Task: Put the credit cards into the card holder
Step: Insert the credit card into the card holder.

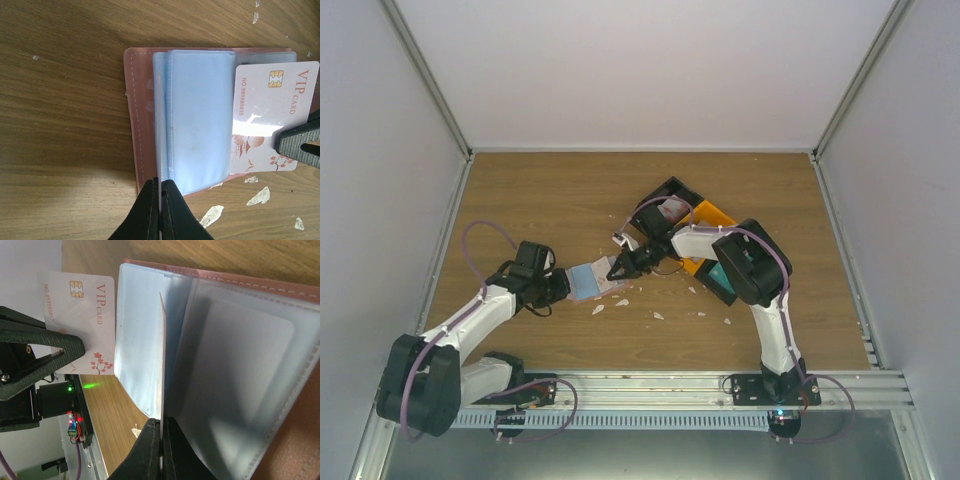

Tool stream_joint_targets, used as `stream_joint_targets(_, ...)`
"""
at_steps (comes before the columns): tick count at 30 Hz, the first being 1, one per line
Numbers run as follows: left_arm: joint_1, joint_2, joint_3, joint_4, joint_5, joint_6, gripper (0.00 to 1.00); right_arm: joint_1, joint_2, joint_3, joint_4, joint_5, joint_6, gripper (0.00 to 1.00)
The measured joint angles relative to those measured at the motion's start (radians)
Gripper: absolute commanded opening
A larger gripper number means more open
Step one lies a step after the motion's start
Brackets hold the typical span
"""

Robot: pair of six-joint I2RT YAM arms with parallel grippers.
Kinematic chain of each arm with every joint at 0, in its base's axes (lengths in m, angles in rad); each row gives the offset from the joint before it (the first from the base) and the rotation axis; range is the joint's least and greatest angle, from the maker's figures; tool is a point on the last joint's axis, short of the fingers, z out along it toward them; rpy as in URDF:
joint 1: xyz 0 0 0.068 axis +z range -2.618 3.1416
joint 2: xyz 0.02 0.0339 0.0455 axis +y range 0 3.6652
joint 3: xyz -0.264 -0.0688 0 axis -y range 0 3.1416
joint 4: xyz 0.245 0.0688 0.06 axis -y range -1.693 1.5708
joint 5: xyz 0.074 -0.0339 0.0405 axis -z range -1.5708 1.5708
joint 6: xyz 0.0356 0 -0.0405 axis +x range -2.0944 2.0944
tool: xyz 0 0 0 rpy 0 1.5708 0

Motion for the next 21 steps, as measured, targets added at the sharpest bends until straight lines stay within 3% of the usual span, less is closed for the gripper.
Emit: stream_joint_targets(21,0.002,-0.002,-0.036,0.029,0.0,0.002,0.0,0.002,0.03,0.003,0.056,0.0,0.248,0.02)
